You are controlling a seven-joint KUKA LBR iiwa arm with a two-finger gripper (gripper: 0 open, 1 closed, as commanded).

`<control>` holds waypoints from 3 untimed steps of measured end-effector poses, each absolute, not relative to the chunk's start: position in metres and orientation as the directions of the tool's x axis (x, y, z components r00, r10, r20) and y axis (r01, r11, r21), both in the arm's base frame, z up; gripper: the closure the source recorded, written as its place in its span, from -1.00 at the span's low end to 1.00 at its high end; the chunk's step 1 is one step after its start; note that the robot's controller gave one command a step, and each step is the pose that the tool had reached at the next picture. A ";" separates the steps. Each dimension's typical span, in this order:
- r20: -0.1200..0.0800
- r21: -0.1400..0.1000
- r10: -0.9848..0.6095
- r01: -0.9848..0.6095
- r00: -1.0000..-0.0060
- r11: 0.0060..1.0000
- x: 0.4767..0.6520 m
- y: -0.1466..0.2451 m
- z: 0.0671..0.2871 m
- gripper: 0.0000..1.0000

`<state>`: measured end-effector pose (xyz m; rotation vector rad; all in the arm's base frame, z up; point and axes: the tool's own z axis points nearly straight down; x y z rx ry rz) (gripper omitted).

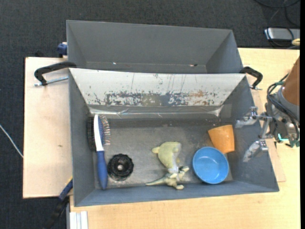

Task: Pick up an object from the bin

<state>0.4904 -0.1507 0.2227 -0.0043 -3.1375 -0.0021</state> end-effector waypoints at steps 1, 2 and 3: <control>-0.003 -0.002 -0.425 -0.425 -0.905 0.905 0.498 -0.082 0.073 -1.00; -0.007 -0.004 -0.409 -0.409 -0.913 0.913 0.498 -0.101 0.103 -1.00; -0.005 -0.002 -0.522 -0.522 -0.853 0.853 0.501 -0.082 0.101 -1.00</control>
Offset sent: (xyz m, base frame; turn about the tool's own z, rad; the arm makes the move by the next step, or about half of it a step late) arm 0.0054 0.0684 -0.1527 -0.4402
